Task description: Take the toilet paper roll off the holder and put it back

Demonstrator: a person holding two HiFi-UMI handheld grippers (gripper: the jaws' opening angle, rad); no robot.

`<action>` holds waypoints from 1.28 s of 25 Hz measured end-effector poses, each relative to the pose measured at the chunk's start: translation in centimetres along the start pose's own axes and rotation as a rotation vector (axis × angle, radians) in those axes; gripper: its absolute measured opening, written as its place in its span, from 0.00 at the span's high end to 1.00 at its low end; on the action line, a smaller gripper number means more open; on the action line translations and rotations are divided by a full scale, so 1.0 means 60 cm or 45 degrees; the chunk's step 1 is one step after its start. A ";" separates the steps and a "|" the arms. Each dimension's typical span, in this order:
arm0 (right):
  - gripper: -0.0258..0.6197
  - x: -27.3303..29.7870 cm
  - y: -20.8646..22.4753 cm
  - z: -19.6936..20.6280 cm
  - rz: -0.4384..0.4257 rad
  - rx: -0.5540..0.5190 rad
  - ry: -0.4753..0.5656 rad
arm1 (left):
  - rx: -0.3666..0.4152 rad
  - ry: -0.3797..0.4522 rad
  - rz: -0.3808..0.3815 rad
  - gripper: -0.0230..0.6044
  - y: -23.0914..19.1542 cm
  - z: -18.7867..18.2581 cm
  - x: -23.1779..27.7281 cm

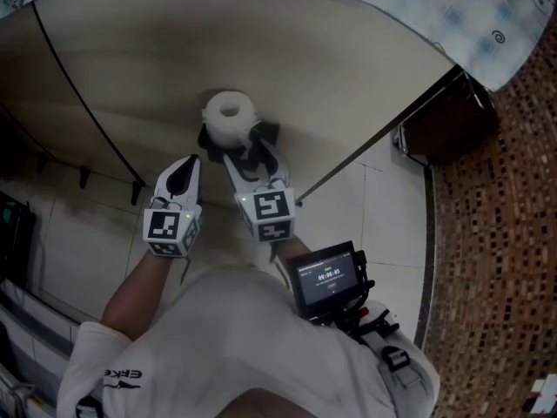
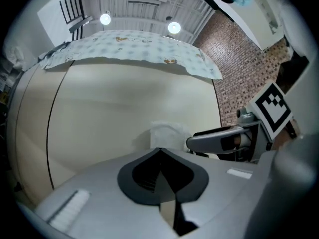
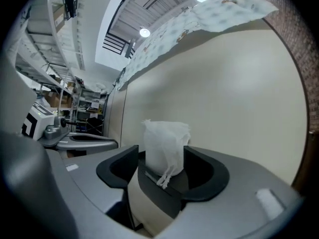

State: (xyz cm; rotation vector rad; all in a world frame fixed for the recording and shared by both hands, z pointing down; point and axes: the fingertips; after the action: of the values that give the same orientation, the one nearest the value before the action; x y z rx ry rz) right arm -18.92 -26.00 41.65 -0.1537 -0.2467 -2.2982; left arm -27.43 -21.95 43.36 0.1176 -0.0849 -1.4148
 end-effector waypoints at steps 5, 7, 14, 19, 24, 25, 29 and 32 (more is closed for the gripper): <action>0.20 0.049 -0.005 -0.012 -0.009 -0.098 -0.042 | 0.017 -0.014 -0.019 0.96 -0.020 0.006 -0.008; 0.15 0.071 -0.004 -0.012 -0.006 -0.116 -0.072 | 0.024 -0.014 -0.032 0.96 -0.031 0.007 -0.013; 0.07 0.137 0.002 -0.011 0.028 -0.156 -0.170 | 0.010 -0.020 -0.075 0.96 -0.070 0.014 -0.027; 0.16 0.154 0.002 -0.001 0.051 -0.223 -0.207 | 0.006 -0.021 -0.090 0.96 -0.084 0.015 -0.027; 0.18 0.150 -0.002 -0.010 0.029 -0.232 -0.182 | 0.003 -0.020 -0.080 0.96 -0.081 0.013 -0.018; 0.19 0.147 -0.003 -0.014 0.022 -0.227 -0.167 | -0.002 -0.018 -0.079 0.96 -0.079 0.011 -0.016; 0.19 0.122 0.007 -0.032 0.034 -0.175 -0.111 | 0.019 -0.017 -0.058 0.96 -0.071 0.007 -0.007; 0.19 0.090 0.028 -0.056 0.067 -0.151 -0.045 | 0.018 -0.004 -0.022 0.96 -0.055 0.002 0.008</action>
State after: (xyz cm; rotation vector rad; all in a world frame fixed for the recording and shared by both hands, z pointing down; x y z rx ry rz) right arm -21.41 -31.72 39.60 -0.2585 -0.1227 -2.2597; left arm -30.63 -22.92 43.03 0.1281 -0.0972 -1.4322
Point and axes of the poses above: the fingertips, and each gripper's own axes: x forward along the fingers, y to its right, z out of its underside, and after that the axes turned 13 degrees about x, right-handed
